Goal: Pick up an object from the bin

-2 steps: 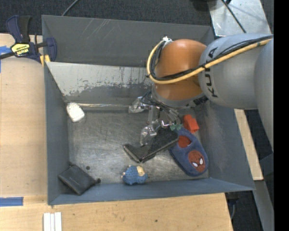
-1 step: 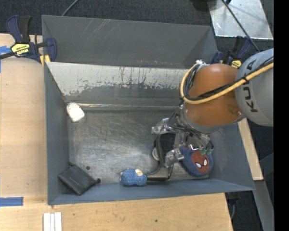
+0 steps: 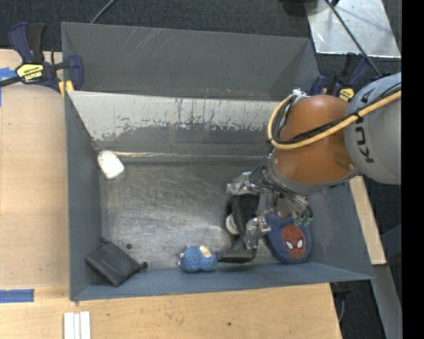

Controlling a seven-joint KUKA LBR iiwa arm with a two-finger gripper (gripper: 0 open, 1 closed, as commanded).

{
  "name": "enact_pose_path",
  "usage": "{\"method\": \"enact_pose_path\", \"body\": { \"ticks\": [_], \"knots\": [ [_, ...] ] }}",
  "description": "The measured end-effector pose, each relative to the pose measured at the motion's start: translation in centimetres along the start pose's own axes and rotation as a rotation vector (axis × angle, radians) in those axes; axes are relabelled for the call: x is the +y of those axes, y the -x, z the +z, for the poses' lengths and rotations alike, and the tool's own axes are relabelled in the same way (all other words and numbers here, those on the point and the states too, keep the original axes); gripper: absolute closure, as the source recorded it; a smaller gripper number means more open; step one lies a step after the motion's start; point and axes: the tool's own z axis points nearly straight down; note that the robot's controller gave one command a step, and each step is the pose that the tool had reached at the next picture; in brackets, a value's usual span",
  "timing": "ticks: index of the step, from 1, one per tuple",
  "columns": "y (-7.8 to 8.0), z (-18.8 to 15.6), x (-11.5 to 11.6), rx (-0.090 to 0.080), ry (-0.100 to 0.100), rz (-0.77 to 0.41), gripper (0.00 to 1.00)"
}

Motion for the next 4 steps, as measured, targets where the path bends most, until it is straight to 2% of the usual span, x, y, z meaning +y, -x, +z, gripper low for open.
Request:
{"method": "enact_pose_path", "body": {
  "ticks": [1,2,3,4],
  "knots": [
    [-0.2,0.1,-0.1,0.009,0.002,0.003,1.00],
    [0.0,-0.1,0.2,0.006,0.004,0.022,1.00],
    [0.6,-13.6,0.0,-0.010,-0.004,-0.166,1.00],
    [0.4,-13.2,0.0,-0.001,-0.001,-0.163,0.00]
  ]
}}
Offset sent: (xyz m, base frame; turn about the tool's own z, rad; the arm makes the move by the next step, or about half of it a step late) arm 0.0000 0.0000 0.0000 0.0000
